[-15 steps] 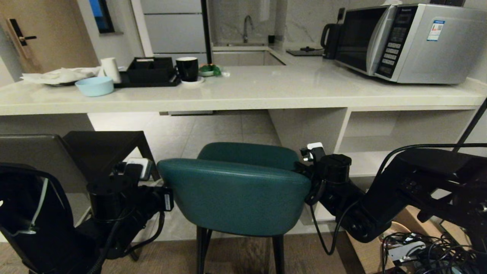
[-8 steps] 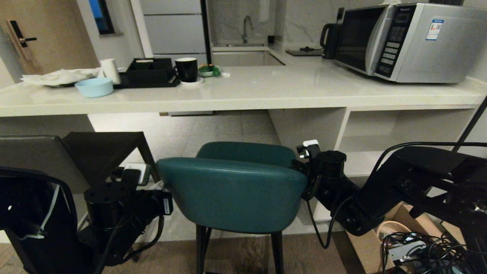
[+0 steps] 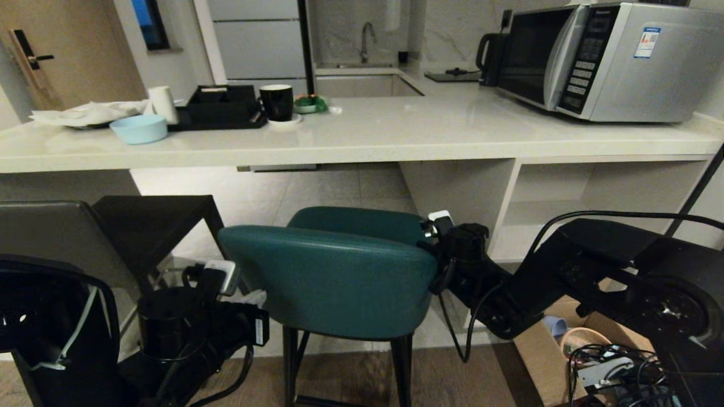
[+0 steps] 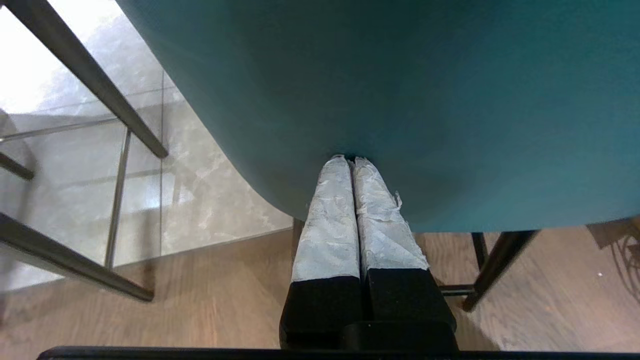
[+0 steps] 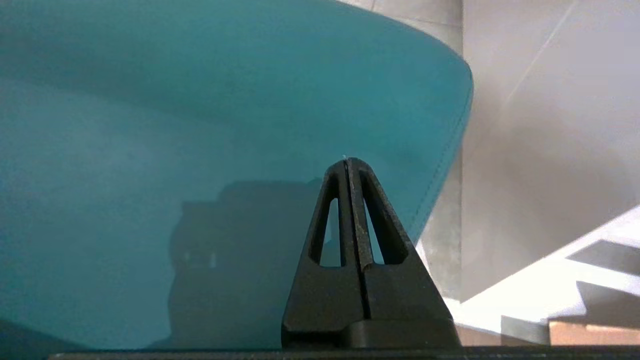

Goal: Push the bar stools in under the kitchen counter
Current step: Push the blue chair back under the dining table

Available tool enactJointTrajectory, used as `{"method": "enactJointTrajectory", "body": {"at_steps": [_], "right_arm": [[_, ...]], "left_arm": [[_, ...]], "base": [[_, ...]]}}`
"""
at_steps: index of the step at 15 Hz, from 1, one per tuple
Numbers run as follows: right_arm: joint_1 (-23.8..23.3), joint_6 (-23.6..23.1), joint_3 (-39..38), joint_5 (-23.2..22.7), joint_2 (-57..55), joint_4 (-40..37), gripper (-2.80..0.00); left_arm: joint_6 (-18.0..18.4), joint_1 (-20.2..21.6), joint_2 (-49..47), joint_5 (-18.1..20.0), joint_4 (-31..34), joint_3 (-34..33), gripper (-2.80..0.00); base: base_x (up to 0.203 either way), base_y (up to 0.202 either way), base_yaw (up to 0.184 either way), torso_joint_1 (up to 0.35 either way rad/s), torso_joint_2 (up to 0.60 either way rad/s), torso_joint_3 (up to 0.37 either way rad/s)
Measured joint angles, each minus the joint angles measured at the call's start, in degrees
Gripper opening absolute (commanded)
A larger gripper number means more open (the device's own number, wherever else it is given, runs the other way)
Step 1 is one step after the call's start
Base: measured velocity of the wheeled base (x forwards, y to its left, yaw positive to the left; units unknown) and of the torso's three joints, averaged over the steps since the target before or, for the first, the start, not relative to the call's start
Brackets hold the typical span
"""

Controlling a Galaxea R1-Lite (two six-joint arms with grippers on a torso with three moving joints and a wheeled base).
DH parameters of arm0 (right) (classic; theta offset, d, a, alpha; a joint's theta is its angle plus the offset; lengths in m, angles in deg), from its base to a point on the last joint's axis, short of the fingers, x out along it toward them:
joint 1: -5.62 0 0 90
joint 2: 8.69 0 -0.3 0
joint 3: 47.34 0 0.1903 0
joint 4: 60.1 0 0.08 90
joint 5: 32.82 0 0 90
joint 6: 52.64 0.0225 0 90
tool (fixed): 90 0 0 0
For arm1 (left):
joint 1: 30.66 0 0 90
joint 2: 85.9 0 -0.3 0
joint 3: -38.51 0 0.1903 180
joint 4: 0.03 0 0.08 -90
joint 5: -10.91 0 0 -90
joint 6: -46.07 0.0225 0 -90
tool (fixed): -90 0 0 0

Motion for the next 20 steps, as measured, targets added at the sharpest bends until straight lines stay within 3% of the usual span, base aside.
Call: {"method": "enactJointTrajectory", "body": {"at_steps": [3,7,11,13,15,20], "right_arm": [[-0.2,0.1,-0.5,1.3,-0.3,0.8,-2.80],[-0.8,0.4,-4.3,2.8,1.8,1.1,-2.80],[-1.0,2.6,-12.0,6.1,8.9,1.6,-2.80],[-0.4,3.0,-16.5,7.4,13.3,1.9,-2.80],[1.2,3.2,-20.5,8.5,16.8,2.0,-2.80],[5.3,3.9,-24.1,10.3,20.2,2.4,-2.80]], "left_arm": [[-0.1,0.8,-0.5,-0.4,0.0,0.5,-2.80],[-0.1,6.4,0.9,0.6,0.1,0.6,-2.80],[0.6,15.1,3.9,7.7,0.1,0.5,-2.80],[3.3,19.6,3.1,14.7,0.2,3.7,-2.80],[5.3,21.4,0.3,19.6,0.1,9.5,-2.80],[5.9,20.2,-8.5,20.5,-0.2,22.7,-2.80]], "base": [[0.000,0.000,0.000,0.000,0.00,0.000],[0.000,0.000,0.000,0.000,0.00,0.000],[0.000,0.000,0.000,0.000,0.00,0.000],[0.000,0.000,0.000,0.000,0.00,0.000],[0.000,0.000,0.000,0.000,0.00,0.000],[0.000,0.000,0.000,0.000,0.00,0.000]]}}
